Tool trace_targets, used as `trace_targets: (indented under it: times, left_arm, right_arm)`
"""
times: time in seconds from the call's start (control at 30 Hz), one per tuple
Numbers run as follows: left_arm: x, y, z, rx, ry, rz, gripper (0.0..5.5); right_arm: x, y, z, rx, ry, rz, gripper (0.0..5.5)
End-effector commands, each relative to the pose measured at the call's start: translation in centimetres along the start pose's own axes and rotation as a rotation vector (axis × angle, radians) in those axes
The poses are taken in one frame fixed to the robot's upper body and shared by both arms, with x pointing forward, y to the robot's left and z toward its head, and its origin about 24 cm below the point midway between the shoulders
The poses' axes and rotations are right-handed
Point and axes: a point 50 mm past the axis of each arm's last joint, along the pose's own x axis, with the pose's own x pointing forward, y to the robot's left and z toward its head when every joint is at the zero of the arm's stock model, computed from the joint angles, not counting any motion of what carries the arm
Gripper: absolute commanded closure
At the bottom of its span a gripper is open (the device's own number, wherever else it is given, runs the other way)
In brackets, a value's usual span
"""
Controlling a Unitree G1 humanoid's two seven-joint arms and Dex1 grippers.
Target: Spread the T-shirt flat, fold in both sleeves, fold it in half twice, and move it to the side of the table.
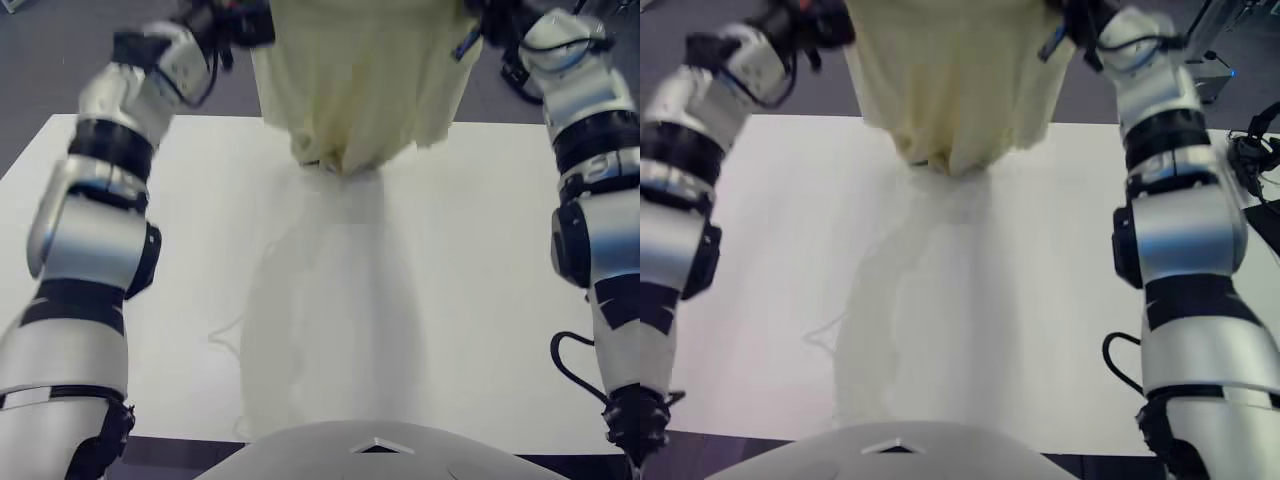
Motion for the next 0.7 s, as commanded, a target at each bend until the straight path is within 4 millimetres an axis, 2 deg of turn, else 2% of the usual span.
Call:
trace_targets:
  times: [0.03,0.1,0.2,0.3,0.4,0.57,0.7]
  left_arm:
    - [-10.2,-1.0,2.1,-0.116,-0.091,-0.241,5.48]
    - [-10.6,0.6,3.0,-0.08,-0.123,-0.254,5.48]
    - [-11.6,0.3,5.5,-0.045,-0.23,-0.372,5.48]
    - [-13.2,-2.3,7.9,-0.031,-0.317,-0.529,5.48]
    - [-15.1,-4.9,9.2,-0.016,-0.346,-0.69,5.48]
    - [-18.0,-8.3,10.0,0.025,-0.33,-0.877,5.48]
    - [-19.6,-10.6,9.8,0.062,-0.269,-0.95,5.48]
  right_arm:
    - [-9.9,4.2,-3.4,0.121,0.025,0.679,5.5]
    - [-11.4,4.5,-3.4,0.128,0.057,0.776,5.5]
    - [-13.0,5.9,-2.9,0.117,0.084,0.923,5.5]
    - [-14.8,8.5,-2.8,0.097,0.117,1.065,5.5]
    - [-16.5,11.8,-2.7,0.104,0.142,1.164,5.5]
    - [-18.9,15.6,-2.6,0.112,0.179,1.256,5.5]
    - [-19.3,17.3,-3.5,0.117,0.237,1.229,5.5]
